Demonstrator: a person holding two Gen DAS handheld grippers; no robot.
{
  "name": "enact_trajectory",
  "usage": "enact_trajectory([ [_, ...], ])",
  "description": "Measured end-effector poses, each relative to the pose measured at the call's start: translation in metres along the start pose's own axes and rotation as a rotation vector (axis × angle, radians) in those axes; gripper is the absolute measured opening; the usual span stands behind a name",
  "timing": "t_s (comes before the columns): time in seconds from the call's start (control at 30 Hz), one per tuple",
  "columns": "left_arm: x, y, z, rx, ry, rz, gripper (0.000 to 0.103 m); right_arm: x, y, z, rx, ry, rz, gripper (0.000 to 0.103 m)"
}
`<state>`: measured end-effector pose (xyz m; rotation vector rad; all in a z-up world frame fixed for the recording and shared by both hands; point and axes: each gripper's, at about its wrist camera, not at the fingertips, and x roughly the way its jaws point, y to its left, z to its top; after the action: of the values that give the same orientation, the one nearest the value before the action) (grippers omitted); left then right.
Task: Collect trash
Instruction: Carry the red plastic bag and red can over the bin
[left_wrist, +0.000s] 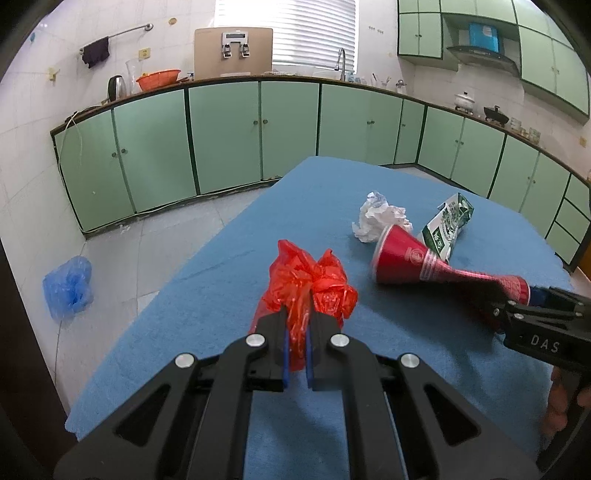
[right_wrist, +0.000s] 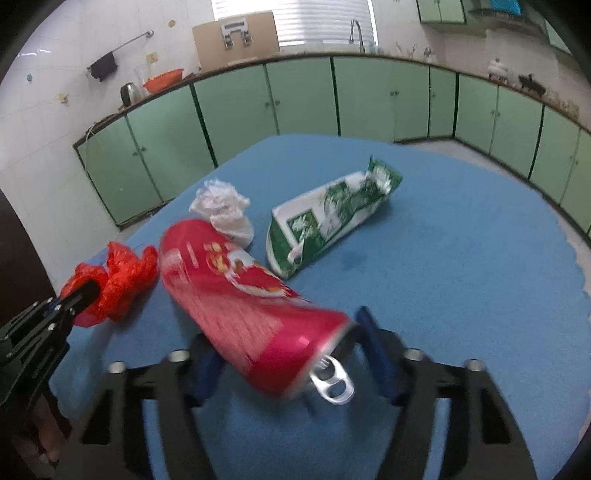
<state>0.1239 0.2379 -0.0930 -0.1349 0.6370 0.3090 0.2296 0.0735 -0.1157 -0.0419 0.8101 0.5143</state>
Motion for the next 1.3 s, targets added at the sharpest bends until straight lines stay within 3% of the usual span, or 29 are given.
enact_trajectory([
  [0.17,-0.002,0.001,0.0,-0.011,0.002,-0.011,0.005,-0.013,-0.002,-0.005,0.014,0.017,0.04,0.055],
  [0.63,-0.02,-0.032,-0.005,0.024,-0.015,-0.098,0.005,-0.059,-0.046,-0.032,0.126,0.043,-0.048,0.049],
  [0.83,-0.025,-0.05,-0.006,0.045,-0.016,-0.129,0.005,-0.068,-0.06,-0.047,0.213,0.094,-0.011,0.049],
  [1.3,-0.04,-0.109,-0.002,0.122,-0.047,-0.221,0.005,-0.117,-0.119,-0.051,0.33,-0.031,-0.118,0.048],
])
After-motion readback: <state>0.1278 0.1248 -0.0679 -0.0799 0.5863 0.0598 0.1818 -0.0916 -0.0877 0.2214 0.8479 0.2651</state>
